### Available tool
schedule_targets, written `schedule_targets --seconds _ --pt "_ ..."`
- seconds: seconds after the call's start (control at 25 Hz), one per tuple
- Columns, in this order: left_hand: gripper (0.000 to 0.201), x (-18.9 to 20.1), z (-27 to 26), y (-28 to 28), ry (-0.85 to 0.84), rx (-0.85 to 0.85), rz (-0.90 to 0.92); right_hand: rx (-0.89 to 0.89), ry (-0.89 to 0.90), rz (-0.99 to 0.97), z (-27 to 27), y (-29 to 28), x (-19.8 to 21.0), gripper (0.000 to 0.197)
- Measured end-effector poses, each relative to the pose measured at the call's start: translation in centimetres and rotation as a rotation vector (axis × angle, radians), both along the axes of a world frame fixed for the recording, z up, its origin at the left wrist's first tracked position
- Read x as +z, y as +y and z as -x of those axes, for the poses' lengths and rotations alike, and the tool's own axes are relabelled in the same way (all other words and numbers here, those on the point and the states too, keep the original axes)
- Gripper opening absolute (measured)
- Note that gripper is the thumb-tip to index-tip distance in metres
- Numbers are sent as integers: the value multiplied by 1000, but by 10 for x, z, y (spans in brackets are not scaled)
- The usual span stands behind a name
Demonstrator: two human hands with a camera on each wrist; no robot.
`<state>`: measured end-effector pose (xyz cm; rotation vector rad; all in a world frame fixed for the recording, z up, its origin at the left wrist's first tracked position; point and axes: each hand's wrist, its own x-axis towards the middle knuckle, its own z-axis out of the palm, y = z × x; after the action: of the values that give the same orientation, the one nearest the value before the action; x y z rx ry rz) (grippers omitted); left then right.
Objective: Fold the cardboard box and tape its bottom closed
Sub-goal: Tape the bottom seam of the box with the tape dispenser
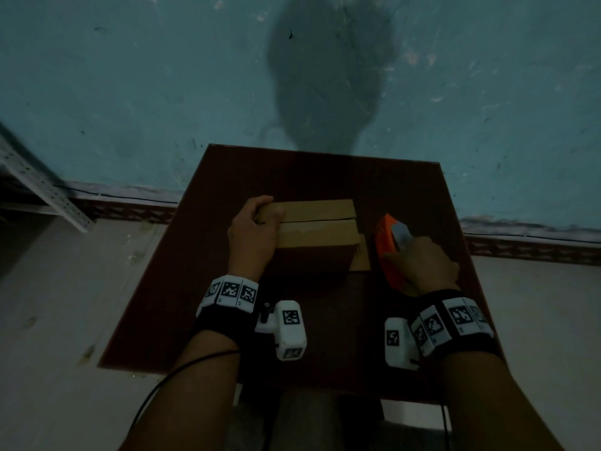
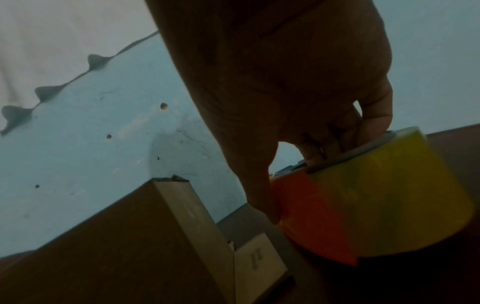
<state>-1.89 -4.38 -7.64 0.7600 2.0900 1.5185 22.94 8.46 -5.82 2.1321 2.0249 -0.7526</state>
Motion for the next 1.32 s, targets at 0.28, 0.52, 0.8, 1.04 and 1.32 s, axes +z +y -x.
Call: schedule_targets --seconds 0.28,0.52,0.8,1.04,1.32 --pt "31 1 -1 -1 -29 -28 -9 25 462 -237 -6 11 18 41" --pt "31 0 2 0 -41 -63 -12 104 1216 -387 6 5 72 21" --pt "28 -2 9 1 -70 -137 -30 328 1011 -255 62 -15 79 46" --pt "23 2 10 0 -143 -120 -54 506 731 -117 98 -1 91 53" --pt "63 26 25 -6 -692 -13 -195 514 632 -86 115 3 94 56"
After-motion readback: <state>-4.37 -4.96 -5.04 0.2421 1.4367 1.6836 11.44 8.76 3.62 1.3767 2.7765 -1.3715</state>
